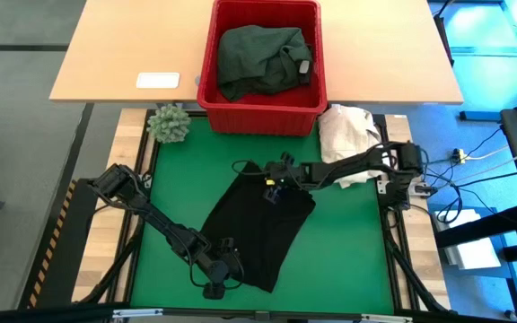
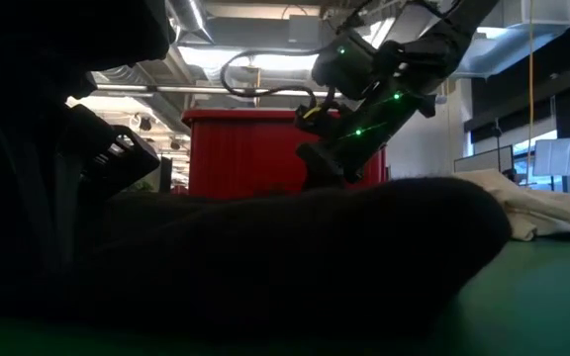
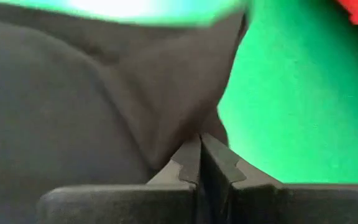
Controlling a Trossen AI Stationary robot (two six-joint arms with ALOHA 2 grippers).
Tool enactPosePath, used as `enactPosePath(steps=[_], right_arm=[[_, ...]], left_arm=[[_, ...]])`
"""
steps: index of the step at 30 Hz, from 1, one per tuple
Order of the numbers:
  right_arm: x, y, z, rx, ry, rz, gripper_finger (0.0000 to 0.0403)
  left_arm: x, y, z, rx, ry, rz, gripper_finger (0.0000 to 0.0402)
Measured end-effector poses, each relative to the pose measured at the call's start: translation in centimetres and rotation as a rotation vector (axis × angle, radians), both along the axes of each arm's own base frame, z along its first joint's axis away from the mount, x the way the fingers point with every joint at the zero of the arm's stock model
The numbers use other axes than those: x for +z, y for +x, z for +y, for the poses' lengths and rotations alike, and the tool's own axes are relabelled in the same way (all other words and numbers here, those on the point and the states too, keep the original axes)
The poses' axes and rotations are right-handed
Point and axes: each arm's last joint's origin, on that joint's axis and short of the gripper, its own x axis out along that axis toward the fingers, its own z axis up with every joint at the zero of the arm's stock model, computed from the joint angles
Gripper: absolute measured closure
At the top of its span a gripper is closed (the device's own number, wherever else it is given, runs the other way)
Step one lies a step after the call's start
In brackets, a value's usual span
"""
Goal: Fold laundry
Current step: Fold the black shirt
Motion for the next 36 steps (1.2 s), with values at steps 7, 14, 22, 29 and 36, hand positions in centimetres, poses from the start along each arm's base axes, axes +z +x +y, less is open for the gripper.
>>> enactPosePath(steps=[7, 14, 22, 29, 36], right_arm=[[3.5, -1.6, 0.8, 0.041, 0.017, 0.013, 0.0393], [7.0, -3.6, 6.1, 0.167, -0.050, -0.006, 0.0393], [6.6, -5.1, 10.1, 0.196, -0.050, 0.062, 0.0393], [6.2, -5.3, 8.9, 0.099, -0.111, 0.105, 0.0393], [4.5, -4.6, 6.7, 0.087, -0.034, 0.143, 0.0393]], left_arm=[[0.0, 0.0, 0.0, -0.003, 0.004, -0.002, 0.0401], [0.0, 0.1, 0.2, 0.000, 0.006, -0.001, 0.0401], [0.0, 0.1, 0.2, 0.001, 0.008, -0.002, 0.0401], [0.0, 0.1, 0.2, 0.003, 0.010, -0.004, 0.0401], [0.0, 0.1, 0.2, 0.007, 0.015, -0.007, 0.0401]])
